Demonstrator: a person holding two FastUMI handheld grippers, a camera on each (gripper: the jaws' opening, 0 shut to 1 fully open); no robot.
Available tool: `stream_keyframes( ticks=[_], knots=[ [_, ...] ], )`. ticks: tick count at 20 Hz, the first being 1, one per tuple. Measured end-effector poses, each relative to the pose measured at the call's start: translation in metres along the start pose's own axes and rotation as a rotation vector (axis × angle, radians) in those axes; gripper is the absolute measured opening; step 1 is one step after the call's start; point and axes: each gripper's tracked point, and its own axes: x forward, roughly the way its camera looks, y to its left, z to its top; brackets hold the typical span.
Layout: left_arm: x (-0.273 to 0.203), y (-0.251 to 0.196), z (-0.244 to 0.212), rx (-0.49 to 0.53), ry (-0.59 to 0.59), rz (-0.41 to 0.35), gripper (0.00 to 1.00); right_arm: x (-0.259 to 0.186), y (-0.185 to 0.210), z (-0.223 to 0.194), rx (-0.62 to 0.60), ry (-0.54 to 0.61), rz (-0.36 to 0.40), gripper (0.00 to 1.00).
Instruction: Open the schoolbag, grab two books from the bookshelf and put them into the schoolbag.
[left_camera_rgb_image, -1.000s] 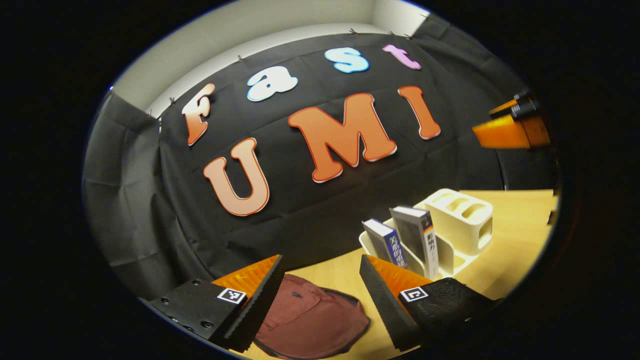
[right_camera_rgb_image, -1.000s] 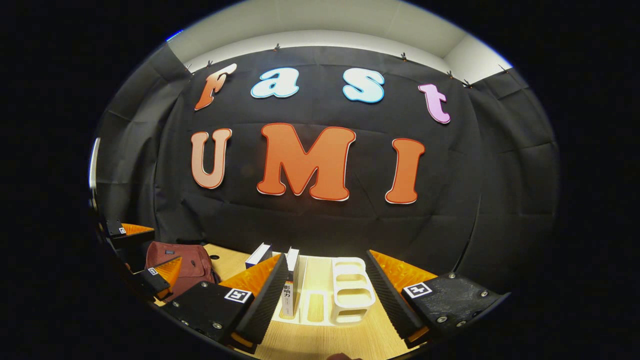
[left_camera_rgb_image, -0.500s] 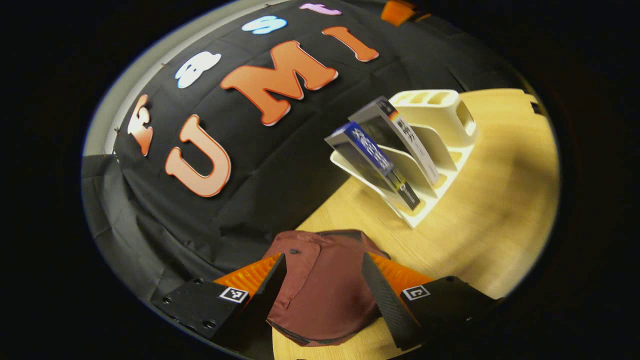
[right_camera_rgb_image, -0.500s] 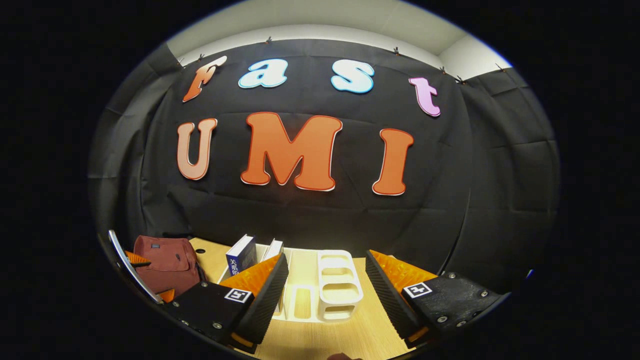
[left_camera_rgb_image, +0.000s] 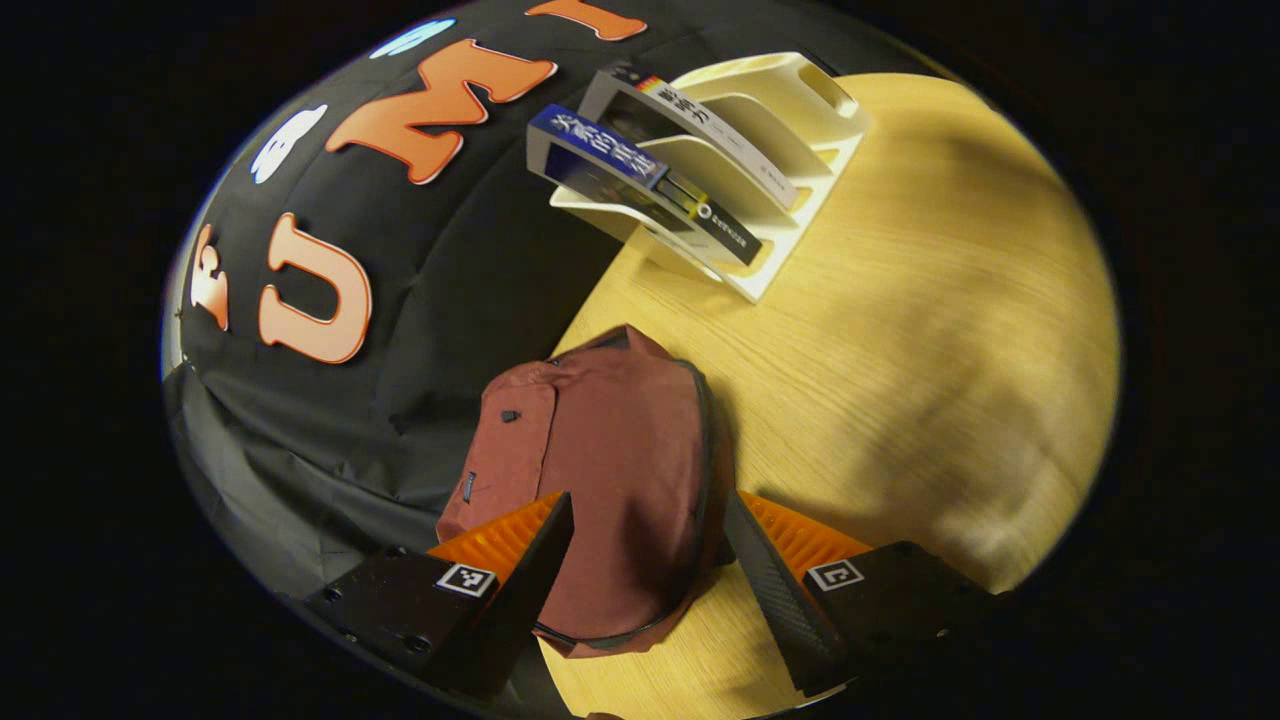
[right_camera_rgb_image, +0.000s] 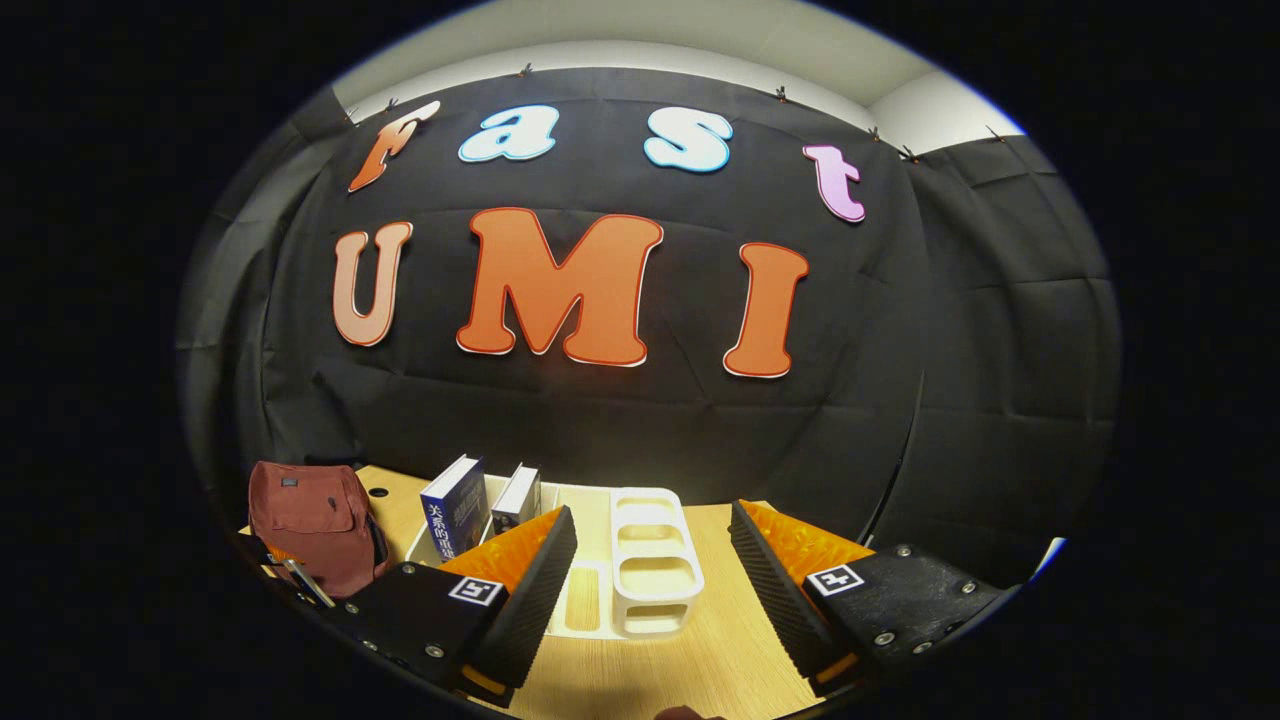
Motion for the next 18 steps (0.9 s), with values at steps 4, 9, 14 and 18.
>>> stream_keyframes(
  ticks=[4,9,14,18],
  knots=[
    [0.004,-0.002,-0.006,0.015,0.043,-0.006,0.97,0.001,-0.005,-0.001,0.005,-0.001,-0.015,0.94],
    [0.006,-0.002,-0.009,-0.004,0.085,-0.034,0.81,-0.002,-0.006,-0.003,0.0,0.001,-0.019,0.94],
    [0.011,0.011,-0.001,0.013,0.068,-0.029,0.54,-0.002,-0.006,-0.005,0.001,0.007,-0.024,0.94],
    [0.02,0.01,-0.004,0.054,0.107,-0.045,0.29,-0.004,-0.001,-0.002,-0.001,0.003,-0.015,0.94]
  ],
)
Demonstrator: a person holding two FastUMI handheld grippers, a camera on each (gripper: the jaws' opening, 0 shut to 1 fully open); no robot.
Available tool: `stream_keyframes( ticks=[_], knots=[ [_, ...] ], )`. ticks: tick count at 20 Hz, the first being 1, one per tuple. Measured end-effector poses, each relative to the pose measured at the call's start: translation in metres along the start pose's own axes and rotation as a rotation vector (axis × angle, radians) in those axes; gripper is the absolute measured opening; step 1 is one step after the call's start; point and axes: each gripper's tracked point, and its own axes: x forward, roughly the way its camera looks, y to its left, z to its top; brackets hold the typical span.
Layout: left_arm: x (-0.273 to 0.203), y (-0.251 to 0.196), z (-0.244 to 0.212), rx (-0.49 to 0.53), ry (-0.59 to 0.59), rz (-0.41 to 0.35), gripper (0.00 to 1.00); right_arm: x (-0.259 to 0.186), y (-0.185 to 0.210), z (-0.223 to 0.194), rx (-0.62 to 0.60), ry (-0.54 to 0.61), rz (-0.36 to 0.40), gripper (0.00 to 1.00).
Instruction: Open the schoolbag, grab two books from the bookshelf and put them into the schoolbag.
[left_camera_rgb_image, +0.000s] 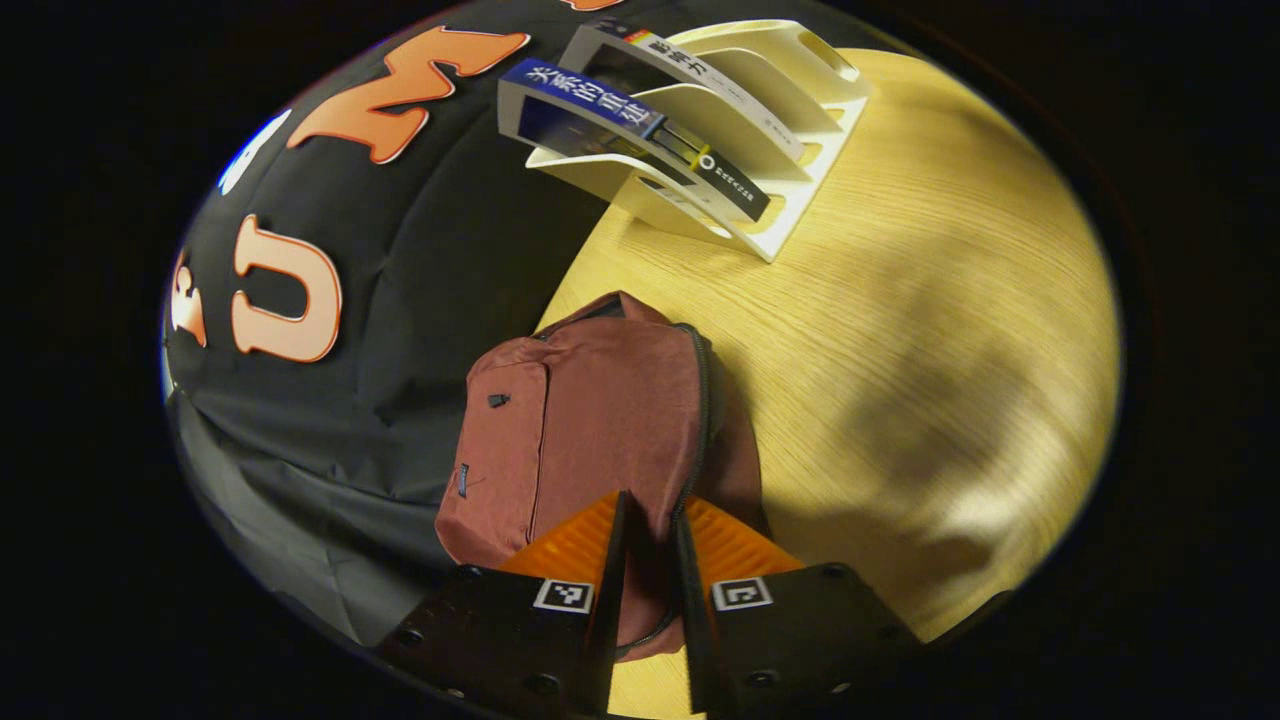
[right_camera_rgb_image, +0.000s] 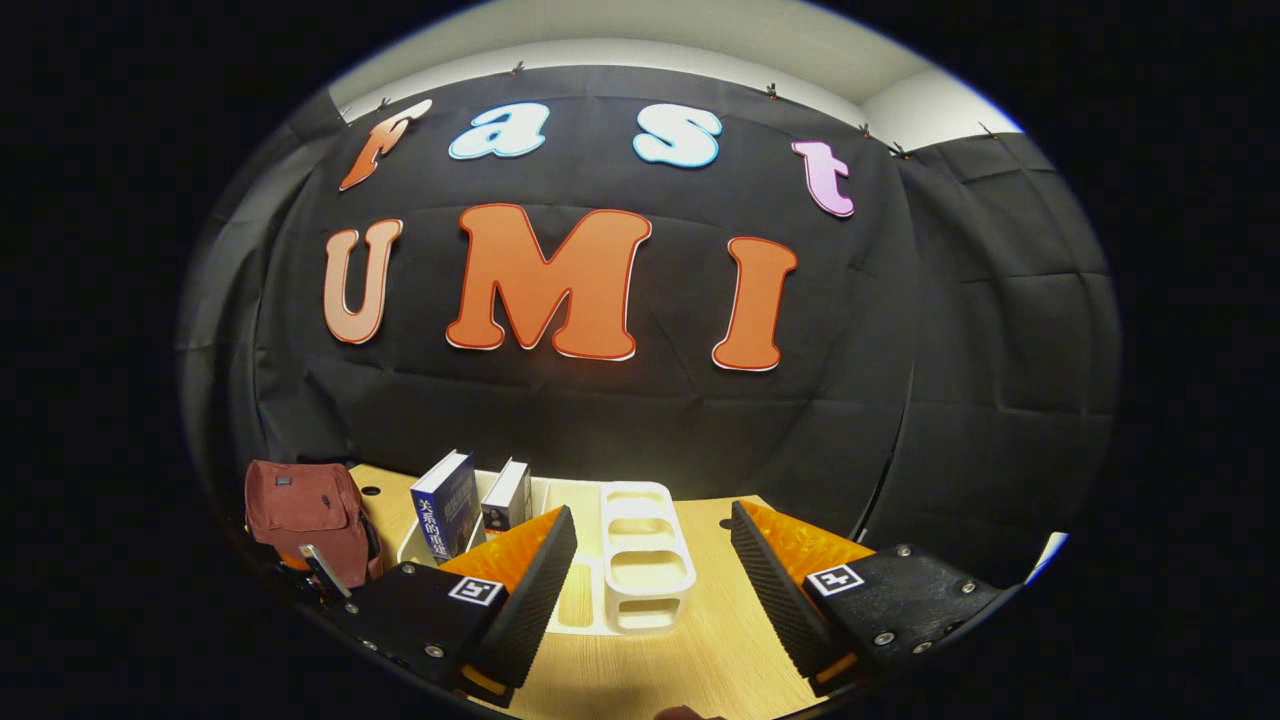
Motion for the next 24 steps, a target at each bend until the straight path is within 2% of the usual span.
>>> stream_keyframes(
  ticks=[2,3,9,17,24],
  knots=[
    [-0.003,0.003,-0.002,-0.041,0.019,-0.017,0.08,-0.001,0.002,0.002,-0.009,-0.003,0.006,0.94],
    [-0.004,0.007,-0.002,-0.064,0.022,-0.028,0.05,-0.001,0.004,0.001,-0.01,-0.002,0.009,0.94],
    [-0.015,0.03,0.015,-0.133,-0.005,-0.142,0.01,0.002,0.027,0.002,-0.01,0.027,0.075,0.94],
    [-0.043,0.122,0.026,-0.217,-0.091,-0.158,0.0,0.016,0.087,0.016,-0.034,0.056,0.205,0.94],
    [-0.054,0.197,0.03,-0.337,-0.131,-0.232,0.01,0.032,0.14,0.013,-0.055,0.15,0.301,0.94]
  ],
)
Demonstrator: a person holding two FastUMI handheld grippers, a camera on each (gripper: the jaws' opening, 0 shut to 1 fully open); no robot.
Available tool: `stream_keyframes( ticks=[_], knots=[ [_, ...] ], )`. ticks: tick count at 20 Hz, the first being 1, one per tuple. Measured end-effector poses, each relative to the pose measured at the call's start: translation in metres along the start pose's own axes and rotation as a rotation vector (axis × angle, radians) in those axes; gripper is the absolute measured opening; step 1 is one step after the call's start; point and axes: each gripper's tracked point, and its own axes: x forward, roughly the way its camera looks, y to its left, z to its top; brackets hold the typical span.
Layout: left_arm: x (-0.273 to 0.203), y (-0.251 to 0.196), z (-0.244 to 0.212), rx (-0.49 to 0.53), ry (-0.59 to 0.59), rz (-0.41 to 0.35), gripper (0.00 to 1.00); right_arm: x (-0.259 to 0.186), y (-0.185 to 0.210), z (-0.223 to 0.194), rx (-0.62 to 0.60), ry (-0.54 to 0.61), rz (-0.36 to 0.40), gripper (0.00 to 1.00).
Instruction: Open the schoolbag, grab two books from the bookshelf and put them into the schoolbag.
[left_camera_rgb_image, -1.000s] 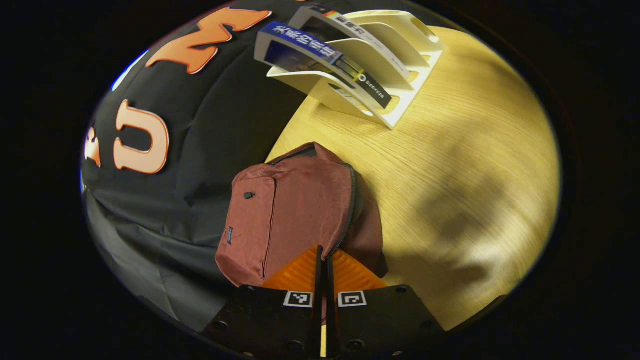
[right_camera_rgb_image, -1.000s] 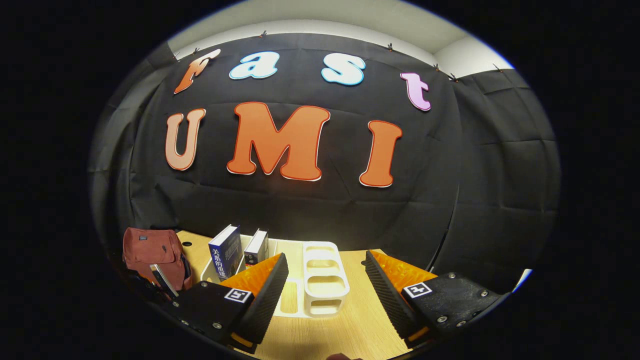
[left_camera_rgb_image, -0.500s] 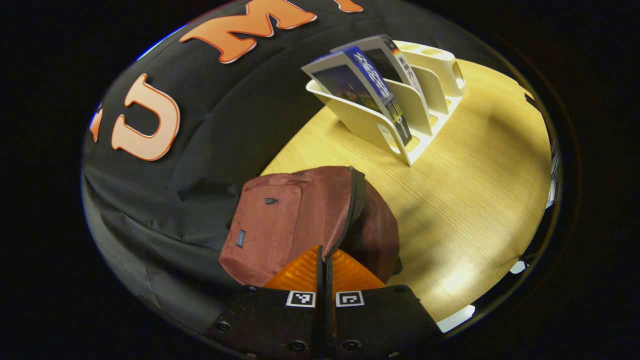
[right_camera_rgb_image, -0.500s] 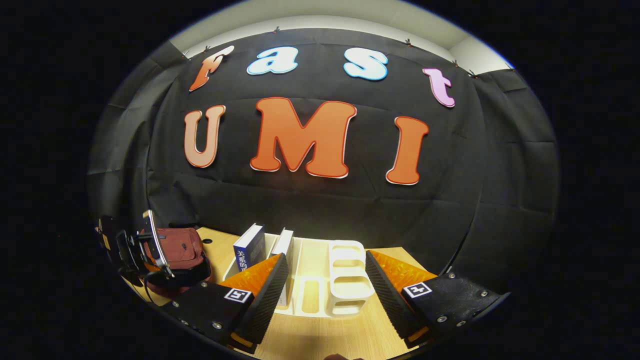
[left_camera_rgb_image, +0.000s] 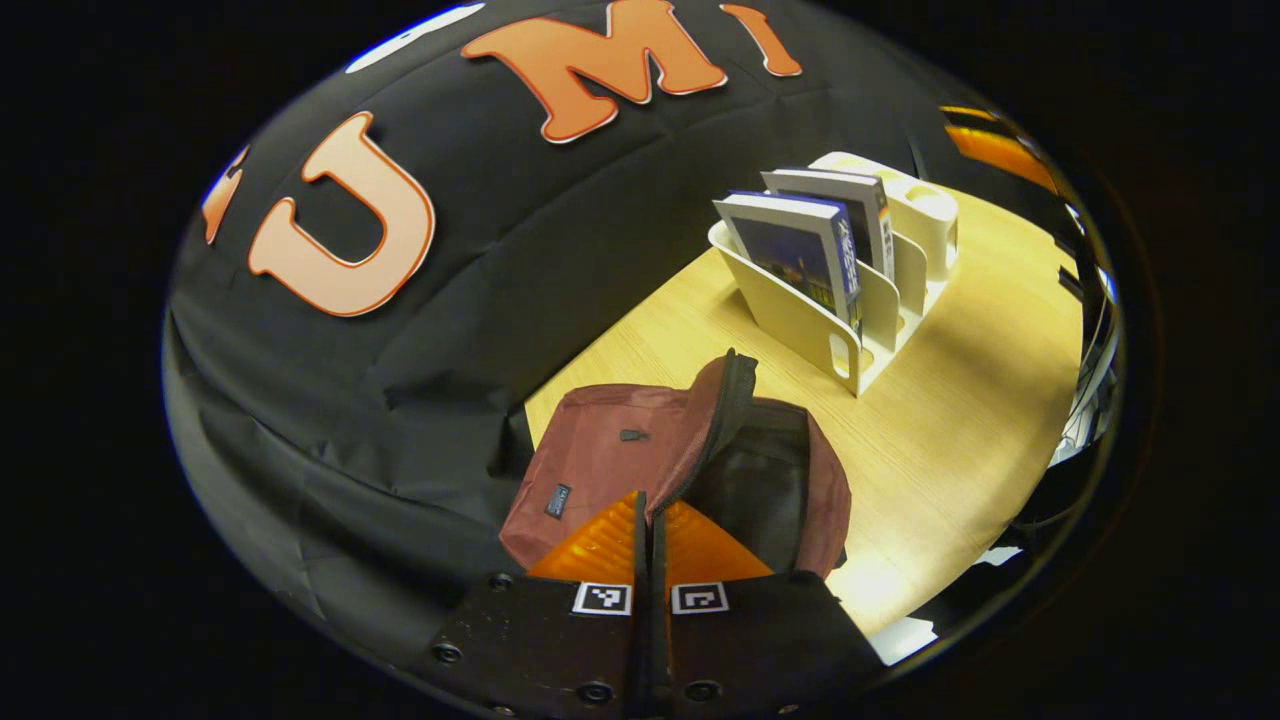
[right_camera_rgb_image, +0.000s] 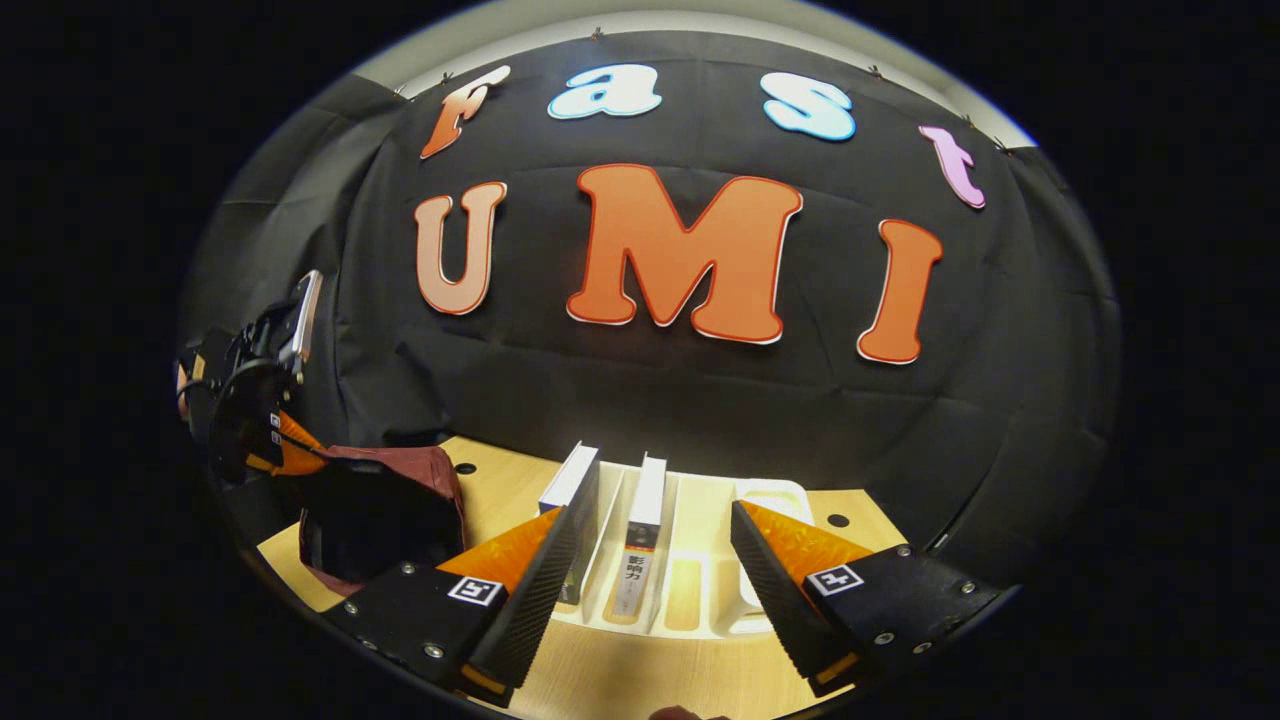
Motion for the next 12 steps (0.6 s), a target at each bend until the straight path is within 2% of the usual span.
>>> stream_keyframes(
  ticks=[5,12],
  knots=[
    [0.001,0.026,0.02,-0.061,0.002,-0.069,0.01,0.025,0.022,0.007,-0.021,0.066,0.035,0.94],
    [0.008,0.033,0.034,-0.041,0.003,-0.134,0.01,0.072,0.051,0.003,-0.041,0.251,0.068,0.94]
  ],
)
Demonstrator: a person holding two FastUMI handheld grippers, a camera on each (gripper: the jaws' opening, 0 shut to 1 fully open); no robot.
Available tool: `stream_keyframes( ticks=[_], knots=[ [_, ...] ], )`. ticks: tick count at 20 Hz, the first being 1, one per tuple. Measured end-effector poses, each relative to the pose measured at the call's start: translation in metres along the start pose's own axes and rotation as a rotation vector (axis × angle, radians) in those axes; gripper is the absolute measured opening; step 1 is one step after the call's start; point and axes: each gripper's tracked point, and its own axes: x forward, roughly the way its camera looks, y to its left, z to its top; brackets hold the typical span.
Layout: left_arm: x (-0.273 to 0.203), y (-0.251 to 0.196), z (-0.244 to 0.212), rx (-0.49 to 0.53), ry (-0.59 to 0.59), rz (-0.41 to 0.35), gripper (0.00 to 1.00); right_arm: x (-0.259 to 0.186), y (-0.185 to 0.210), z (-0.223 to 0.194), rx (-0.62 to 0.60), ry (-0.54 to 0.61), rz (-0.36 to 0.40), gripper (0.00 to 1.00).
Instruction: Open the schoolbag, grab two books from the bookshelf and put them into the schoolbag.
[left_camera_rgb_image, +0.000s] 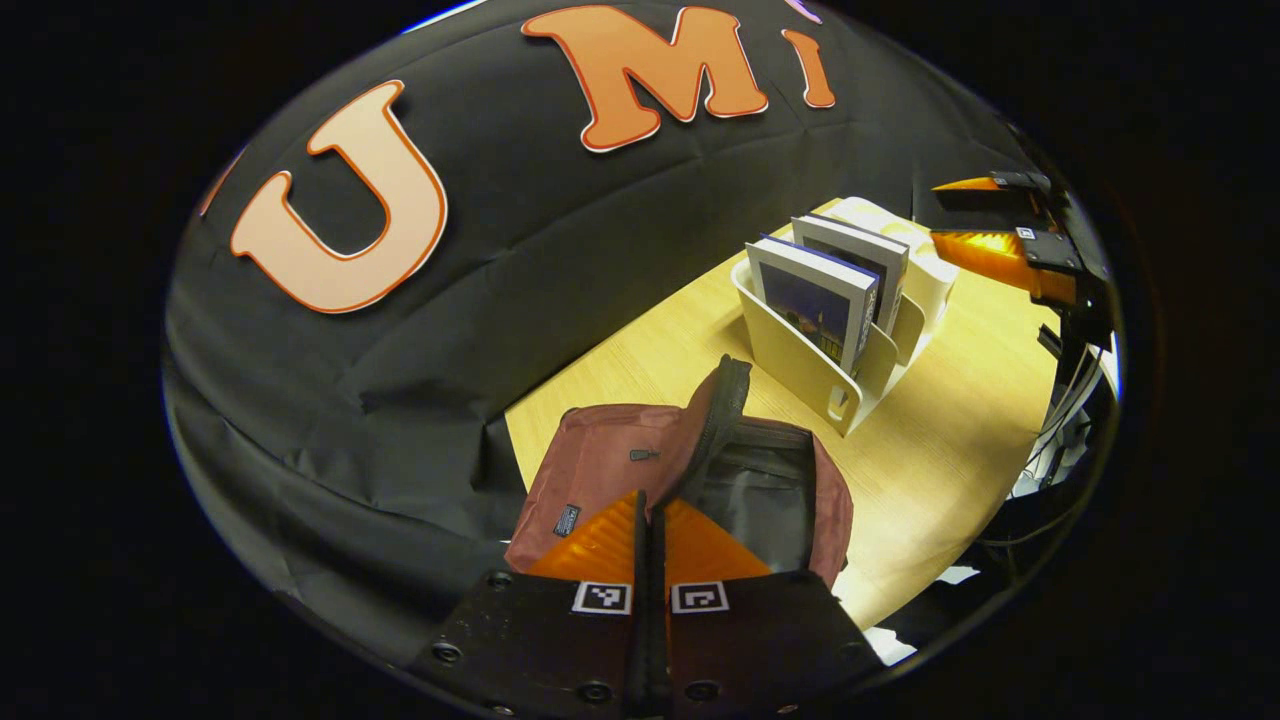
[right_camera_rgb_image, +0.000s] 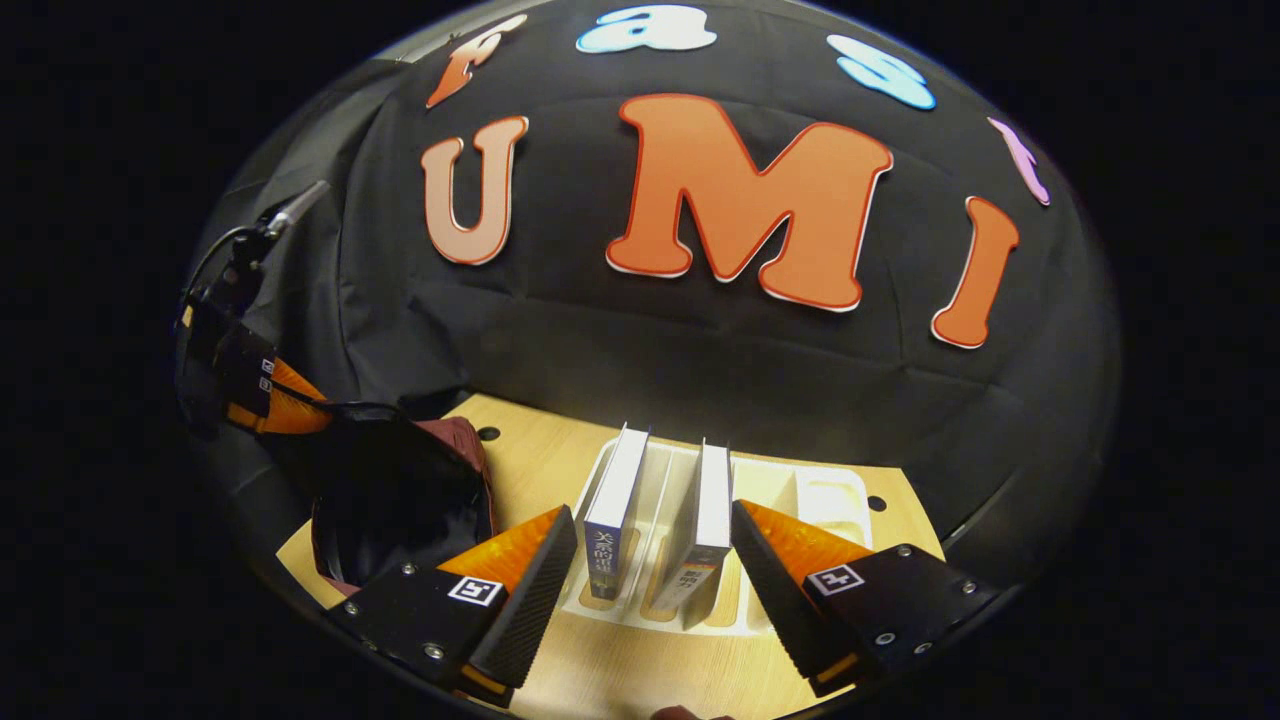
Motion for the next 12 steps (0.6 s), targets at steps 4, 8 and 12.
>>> stream_keyframes(
  ticks=[4,8,12],
  knots=[
    [0.007,-0.002,0.002,-0.003,-0.014,-0.022,0.01,0.037,0.015,0.002,0.015,0.118,0.027,0.95],
    [0.01,0.0,0.001,-0.016,-0.031,-0.045,0.0,0.07,0.027,0.003,-0.007,0.21,0.025,0.95],
    [0.012,0.005,-0.002,-0.02,-0.034,-0.063,0.01,0.099,0.037,-0.007,0.007,0.34,0.061,0.95]
  ],
)
